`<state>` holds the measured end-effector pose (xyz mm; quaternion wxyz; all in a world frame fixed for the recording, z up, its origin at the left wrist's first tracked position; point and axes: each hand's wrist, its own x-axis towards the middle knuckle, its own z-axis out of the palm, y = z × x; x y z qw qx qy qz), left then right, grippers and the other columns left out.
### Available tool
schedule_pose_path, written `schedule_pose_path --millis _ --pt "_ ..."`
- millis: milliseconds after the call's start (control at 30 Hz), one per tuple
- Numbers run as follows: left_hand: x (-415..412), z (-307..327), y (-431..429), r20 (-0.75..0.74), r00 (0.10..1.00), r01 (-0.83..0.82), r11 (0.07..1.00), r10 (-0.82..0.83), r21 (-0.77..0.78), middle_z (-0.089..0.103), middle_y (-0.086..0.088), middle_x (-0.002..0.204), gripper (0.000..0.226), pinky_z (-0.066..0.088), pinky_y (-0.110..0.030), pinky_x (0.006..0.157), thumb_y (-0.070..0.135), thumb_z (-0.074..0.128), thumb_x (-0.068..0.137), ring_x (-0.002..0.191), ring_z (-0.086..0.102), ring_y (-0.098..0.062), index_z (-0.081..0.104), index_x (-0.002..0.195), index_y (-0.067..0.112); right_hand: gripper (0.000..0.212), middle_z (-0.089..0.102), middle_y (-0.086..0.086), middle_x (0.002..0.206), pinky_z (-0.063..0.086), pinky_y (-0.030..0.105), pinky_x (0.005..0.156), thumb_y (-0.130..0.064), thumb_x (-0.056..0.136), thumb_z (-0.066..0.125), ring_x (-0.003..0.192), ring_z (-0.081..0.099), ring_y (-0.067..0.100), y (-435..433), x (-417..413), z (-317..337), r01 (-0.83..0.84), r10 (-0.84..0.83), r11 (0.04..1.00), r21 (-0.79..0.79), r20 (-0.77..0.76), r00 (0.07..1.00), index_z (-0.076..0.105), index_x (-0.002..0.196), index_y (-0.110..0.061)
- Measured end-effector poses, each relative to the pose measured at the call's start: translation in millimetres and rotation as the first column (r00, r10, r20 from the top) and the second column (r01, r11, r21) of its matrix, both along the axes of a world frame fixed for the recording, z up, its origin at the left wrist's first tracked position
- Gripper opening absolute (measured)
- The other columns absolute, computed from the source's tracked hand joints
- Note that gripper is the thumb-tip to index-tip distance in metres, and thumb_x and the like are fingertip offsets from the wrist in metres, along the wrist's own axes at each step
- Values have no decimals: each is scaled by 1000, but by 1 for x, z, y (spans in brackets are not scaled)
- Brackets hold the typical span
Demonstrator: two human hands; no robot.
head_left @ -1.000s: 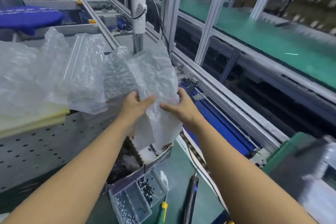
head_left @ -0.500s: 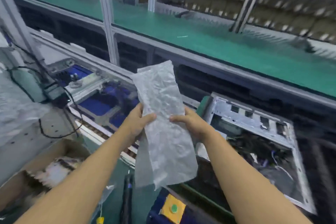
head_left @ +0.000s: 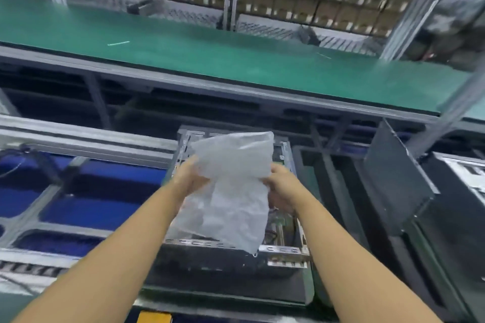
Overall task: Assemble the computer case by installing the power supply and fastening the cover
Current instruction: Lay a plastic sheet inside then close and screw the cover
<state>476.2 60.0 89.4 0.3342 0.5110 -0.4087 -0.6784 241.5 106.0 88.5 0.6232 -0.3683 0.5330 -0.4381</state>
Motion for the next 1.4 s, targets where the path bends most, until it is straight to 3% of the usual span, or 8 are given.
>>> schedule_pose_path --millis 167,267,400,600,833,1033,1200,1400 --pt "-15 2 -20 -91 947 322 924 -310 208 67 -6 81 23 50 -25 57 19 83 70 60 66 -14 66 85 14 34 75 9 112 57 33 76 -15 92 48 97 71 26 -19 -28 -14 -10 8 1000 11 168 986 77 99 1" --pt "-20 -1 -29 144 937 326 944 -317 -46 59 -11 120 47 53 -29 59 8 78 75 75 69 -22 65 111 35 42 58 -4 142 51 42 103 -45 105 46 128 57 25 -36 -32 -21 -99 87 994 -53 -191 978 79 107 -20" --pt "-29 -25 -30 715 677 485 837 -176 -253 47 0 122 49 44 -23 79 -6 58 80 98 59 -15 60 106 35 46 20 -4 163 25 39 121 -35 96 66 152 17 22 -48 -14 -40 -483 174 866 -130 -827 535 53 140 -42" --pt "-17 -68 -20 968 197 705 663 157 -251 22 -6 155 33 34 -42 108 39 65 84 138 27 -30 65 116 29 77 -29 0 168 -21 55 121 -58 98 44 154 -29 31 -31 30 -86 -727 72 672 136 -990 -119 8 164 -41" --pt "-33 -63 -9 971 118 811 544 209 -216 31 -4 146 45 41 -36 97 45 50 90 128 38 -23 58 129 26 66 -8 1 173 -10 54 126 -29 101 44 159 -10 25 -28 10 -92 -782 222 601 165 -974 -35 21 163 -25" --pt "-52 -77 7 921 -388 766 545 -30 341 -11 -6 166 100 -7 -57 120 85 7 84 153 -11 -29 -15 156 20 75 -23 -4 169 -18 52 124 -51 104 36 156 -24 20 -19 2 -100 -741 198 652 159 -980 -36 -1 166 -28" --pt "-58 -84 12 832 -554 705 552 36 446 -21 -11 163 117 -15 -64 114 94 4 73 149 -22 -36 -18 155 14 93 -26 -3 168 -21 50 123 -84 92 26 154 -28 23 -15 -1 -103 -709 228 669 223 -970 -90 -10 163 -37" --pt "-57 -78 6 914 -402 732 583 -51 354 -18 -6 165 120 -10 -61 116 91 32 77 151 -19 -32 -14 156 14 103 -29 3 167 -22 48 122 -88 88 31 153 -30 28 -17 3 -101 -695 290 643 321 -942 -167 -16 162 -34"
